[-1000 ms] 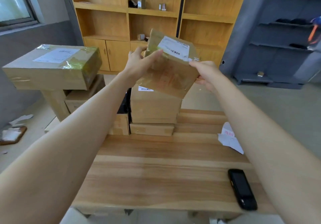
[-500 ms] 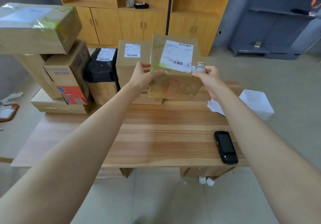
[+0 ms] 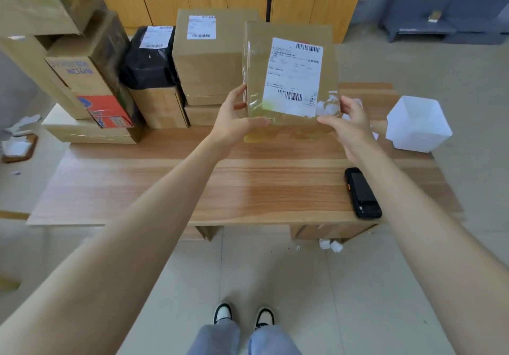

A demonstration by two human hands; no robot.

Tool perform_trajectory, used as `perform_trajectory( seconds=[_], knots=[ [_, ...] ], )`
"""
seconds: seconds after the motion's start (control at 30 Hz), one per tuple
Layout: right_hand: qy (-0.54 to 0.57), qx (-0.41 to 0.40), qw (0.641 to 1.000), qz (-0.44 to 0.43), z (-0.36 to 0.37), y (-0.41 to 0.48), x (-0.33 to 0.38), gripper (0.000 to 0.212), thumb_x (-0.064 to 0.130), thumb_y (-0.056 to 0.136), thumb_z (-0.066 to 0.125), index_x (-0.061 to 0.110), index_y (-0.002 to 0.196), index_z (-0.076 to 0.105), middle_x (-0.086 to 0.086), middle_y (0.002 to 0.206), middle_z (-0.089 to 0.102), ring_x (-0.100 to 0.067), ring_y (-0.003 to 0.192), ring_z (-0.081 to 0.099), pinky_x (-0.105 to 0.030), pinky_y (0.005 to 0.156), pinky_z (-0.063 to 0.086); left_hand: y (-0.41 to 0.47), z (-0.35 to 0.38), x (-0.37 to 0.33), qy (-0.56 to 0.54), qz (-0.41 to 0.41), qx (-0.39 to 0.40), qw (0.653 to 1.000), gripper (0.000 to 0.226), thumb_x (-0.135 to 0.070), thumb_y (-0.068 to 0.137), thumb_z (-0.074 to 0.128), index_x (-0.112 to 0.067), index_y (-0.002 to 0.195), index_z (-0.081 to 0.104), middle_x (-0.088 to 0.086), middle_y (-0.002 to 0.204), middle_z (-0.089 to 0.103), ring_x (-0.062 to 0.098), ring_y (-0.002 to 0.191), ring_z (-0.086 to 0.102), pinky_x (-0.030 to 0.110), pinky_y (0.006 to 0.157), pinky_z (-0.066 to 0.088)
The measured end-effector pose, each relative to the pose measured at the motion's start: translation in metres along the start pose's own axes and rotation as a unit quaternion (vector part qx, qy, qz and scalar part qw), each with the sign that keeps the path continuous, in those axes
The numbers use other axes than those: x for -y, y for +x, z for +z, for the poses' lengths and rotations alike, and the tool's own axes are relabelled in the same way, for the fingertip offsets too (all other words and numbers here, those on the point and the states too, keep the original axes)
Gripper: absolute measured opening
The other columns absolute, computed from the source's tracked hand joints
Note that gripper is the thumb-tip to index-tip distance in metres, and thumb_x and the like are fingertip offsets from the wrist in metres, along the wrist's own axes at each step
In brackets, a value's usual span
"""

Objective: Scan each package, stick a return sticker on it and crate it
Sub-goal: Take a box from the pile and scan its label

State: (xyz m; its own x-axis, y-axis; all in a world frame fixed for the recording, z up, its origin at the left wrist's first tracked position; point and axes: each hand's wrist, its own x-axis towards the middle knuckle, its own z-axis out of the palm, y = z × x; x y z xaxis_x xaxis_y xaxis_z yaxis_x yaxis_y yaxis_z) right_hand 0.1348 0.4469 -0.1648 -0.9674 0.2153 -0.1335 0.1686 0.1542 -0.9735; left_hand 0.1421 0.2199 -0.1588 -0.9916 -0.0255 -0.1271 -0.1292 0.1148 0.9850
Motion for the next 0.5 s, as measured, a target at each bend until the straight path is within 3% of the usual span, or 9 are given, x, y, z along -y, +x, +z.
perform_trajectory(
  seconds=[0.13,0.27,0.37,0.5],
  knots=[
    [0.019,0.032,0.999,0.037,-0.007,-0.011,-0.015,0.077,0.006,0.078,0.073,0.021,0.145,0.038,0.018,0.113,0.055,-0.008,0.116,0.053,-0.029,0.103,0.041,-0.009,0.009,0.012,0.010,0.005,0.010,1.000,0.091,-0.006,0.069,0.081,-0.027,0.144,0.033,0.005,0.134,0.043,0.018,0.115,0.054,0.038,0.091,0.052],
    [0.029,0.042,0.997,0.059,-0.010,-0.018,-0.038,0.075,0.011,0.067,0.079,0.022,0.135,0.051,0.006,0.124,0.061,-0.015,0.115,0.059,-0.043,0.104,0.045,-0.018,0.013,0.030,-0.005,-0.025,0.027,0.999,0.091,-0.004,0.072,0.078,-0.030,0.144,0.031,-0.003,0.127,0.044,0.022,0.110,0.059,0.023,0.074,0.050],
    [0.030,0.052,0.994,0.087,-0.009,-0.023,-0.055,0.081,0.013,0.066,0.080,0.018,0.140,0.046,0.003,0.130,0.058,-0.017,0.116,0.058,-0.044,0.104,0.044,-0.024,0.016,0.048,-0.010,-0.048,0.030,0.998,0.090,-0.003,0.071,0.078,-0.027,0.144,0.031,-0.004,0.127,0.044,0.021,0.112,0.057,0.026,0.077,0.050],
    [0.012,0.066,0.991,0.114,-0.004,-0.028,-0.078,0.074,0.007,0.077,0.075,0.019,0.143,0.042,0.001,0.133,0.055,-0.017,0.120,0.054,-0.041,0.107,0.040,-0.030,0.018,0.073,-0.015,-0.090,0.021,0.996,0.089,-0.003,0.072,0.078,-0.022,0.145,0.030,-0.005,0.128,0.045,0.019,0.111,0.057,0.025,0.075,0.050]
  ],
)
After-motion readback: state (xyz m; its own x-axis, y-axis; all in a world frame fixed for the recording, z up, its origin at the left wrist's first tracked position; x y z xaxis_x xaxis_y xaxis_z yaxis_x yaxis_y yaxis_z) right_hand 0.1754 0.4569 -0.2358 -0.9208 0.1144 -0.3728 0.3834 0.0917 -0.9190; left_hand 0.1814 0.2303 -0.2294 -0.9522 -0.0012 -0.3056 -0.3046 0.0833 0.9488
